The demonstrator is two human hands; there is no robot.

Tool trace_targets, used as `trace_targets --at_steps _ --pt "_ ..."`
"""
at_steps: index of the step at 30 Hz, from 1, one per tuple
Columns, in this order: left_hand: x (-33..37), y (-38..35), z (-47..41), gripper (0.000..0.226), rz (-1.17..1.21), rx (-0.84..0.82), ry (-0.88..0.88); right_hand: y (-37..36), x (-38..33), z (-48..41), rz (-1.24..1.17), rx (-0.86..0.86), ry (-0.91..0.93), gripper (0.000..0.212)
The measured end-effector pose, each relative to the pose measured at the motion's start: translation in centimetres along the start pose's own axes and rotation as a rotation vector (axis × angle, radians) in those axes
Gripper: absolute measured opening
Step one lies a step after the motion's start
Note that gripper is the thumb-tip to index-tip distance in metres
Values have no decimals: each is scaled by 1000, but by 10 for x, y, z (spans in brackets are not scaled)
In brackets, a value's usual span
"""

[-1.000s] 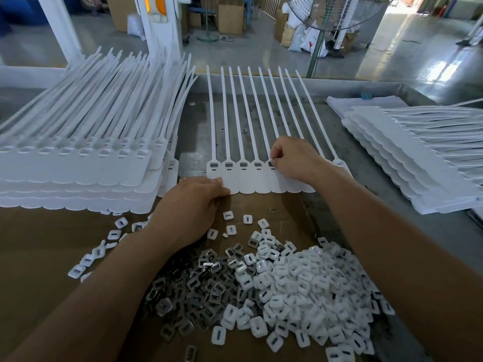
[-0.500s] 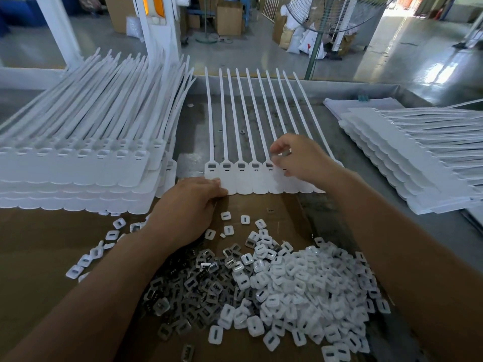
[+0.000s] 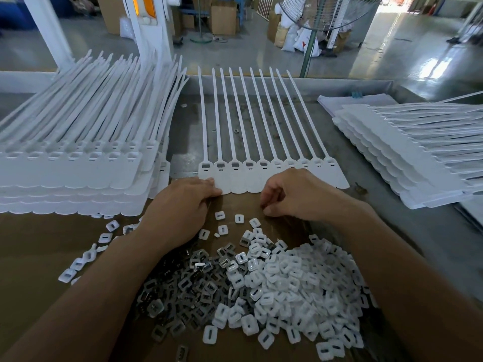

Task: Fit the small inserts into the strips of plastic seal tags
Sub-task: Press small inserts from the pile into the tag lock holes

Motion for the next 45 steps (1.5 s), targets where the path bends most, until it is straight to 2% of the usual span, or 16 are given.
trace_targets --at_steps 14,20,25,30,35,45 --pt "-3 -1 0 41 3 9 -4 -2 -10 5 167 49 30 13" --pt "-3 -2 2 41 5 11 -6 2 -2 3 71 81 37 14" --pt "-3 -1 0 41 9 14 -6 20 15 -3 -40 182 -8 27" --pt "-3 -1 2 41 21 23 -20 28 33 -27 -58 262 -94 19" --pt "-1 0 3 41 15 20 -45 33 46 -46 -95 342 -146 25" --pt "-2 1 4 36 23 30 -41 29 52 -56 5 307 -173 21"
Point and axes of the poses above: each hand's wrist, its own z-axis away from the middle knuckle, its own y-axis out of the back of the hand, x = y × z, the point moved 5 cm from there along -z, towards the middle knuckle, and after that the axes turned 10 degrees about z, right-handed, at the moved point
